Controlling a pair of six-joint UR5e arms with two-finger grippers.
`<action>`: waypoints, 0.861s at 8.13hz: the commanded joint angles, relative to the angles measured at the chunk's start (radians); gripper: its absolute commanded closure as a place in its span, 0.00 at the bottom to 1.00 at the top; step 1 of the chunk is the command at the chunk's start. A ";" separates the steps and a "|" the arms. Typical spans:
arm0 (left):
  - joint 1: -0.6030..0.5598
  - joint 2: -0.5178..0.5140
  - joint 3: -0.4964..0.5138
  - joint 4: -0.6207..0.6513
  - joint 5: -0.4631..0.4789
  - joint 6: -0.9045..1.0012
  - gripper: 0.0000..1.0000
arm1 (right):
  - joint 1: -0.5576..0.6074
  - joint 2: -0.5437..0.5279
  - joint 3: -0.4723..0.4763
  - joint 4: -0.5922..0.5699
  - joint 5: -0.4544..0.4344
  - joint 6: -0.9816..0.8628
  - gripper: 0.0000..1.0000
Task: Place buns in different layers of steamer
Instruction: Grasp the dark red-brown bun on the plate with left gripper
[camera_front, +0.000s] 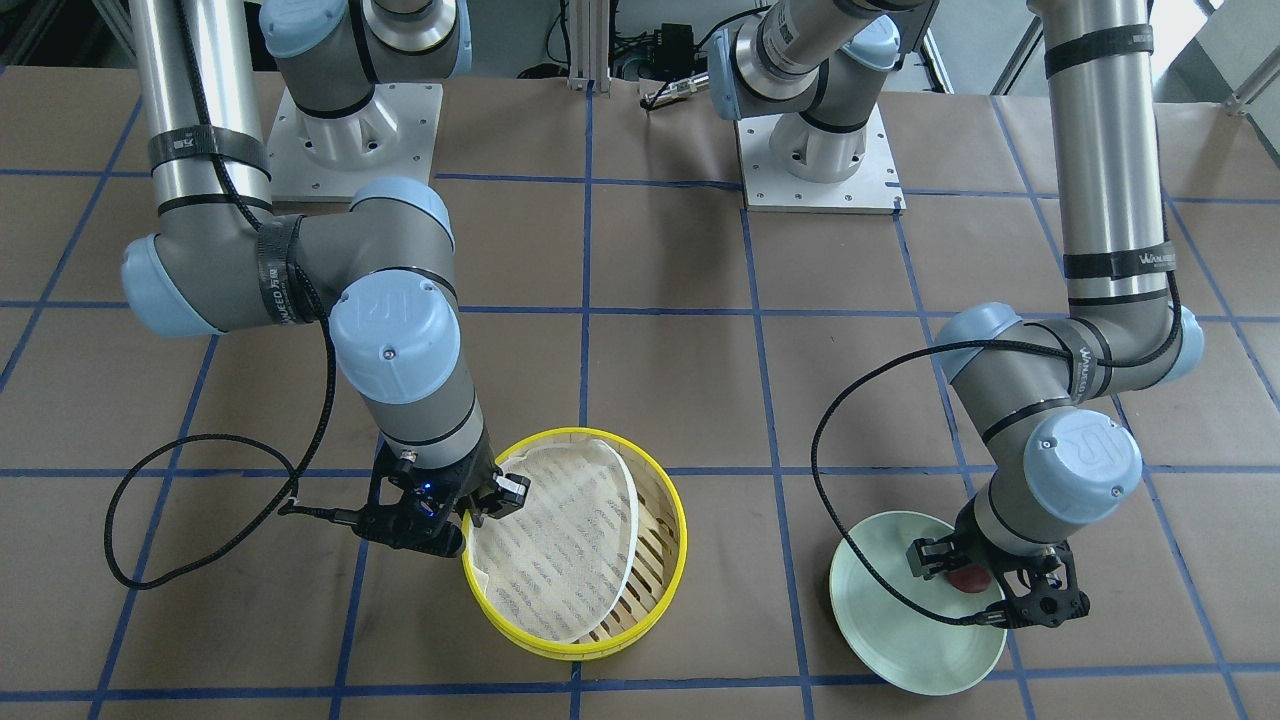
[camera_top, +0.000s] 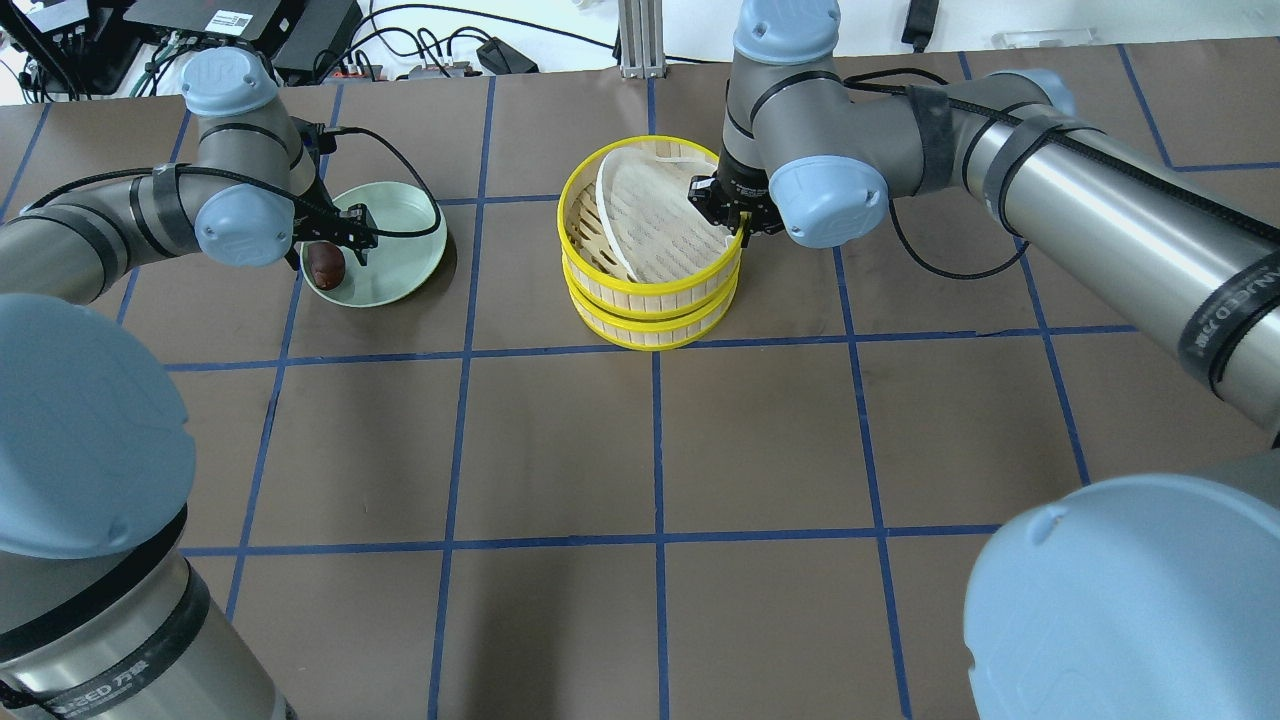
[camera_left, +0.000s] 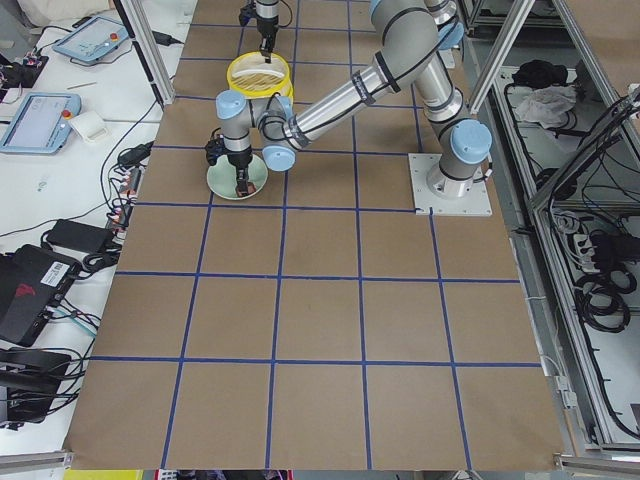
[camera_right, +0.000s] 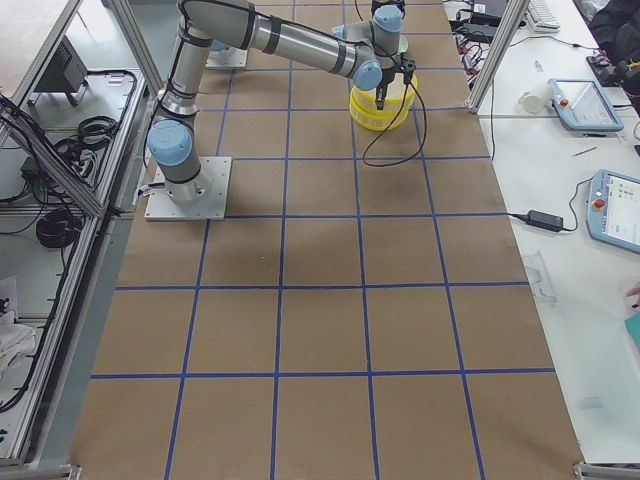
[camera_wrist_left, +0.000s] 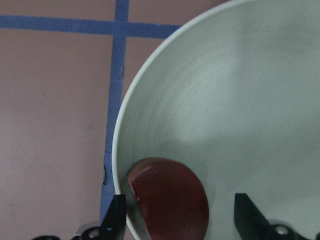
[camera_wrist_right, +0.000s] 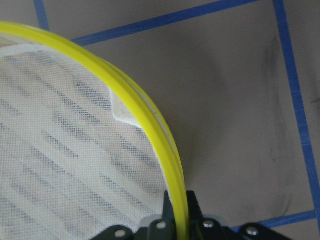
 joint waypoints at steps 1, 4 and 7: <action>0.000 0.002 0.000 0.000 0.007 0.004 0.35 | 0.000 -0.003 0.005 0.002 -0.003 -0.002 1.00; 0.005 0.003 -0.001 0.000 0.005 -0.018 0.35 | 0.000 -0.011 0.007 0.004 -0.001 -0.002 1.00; 0.005 0.002 -0.001 0.000 0.001 -0.065 0.54 | 0.000 -0.011 0.020 0.007 -0.003 -0.020 1.00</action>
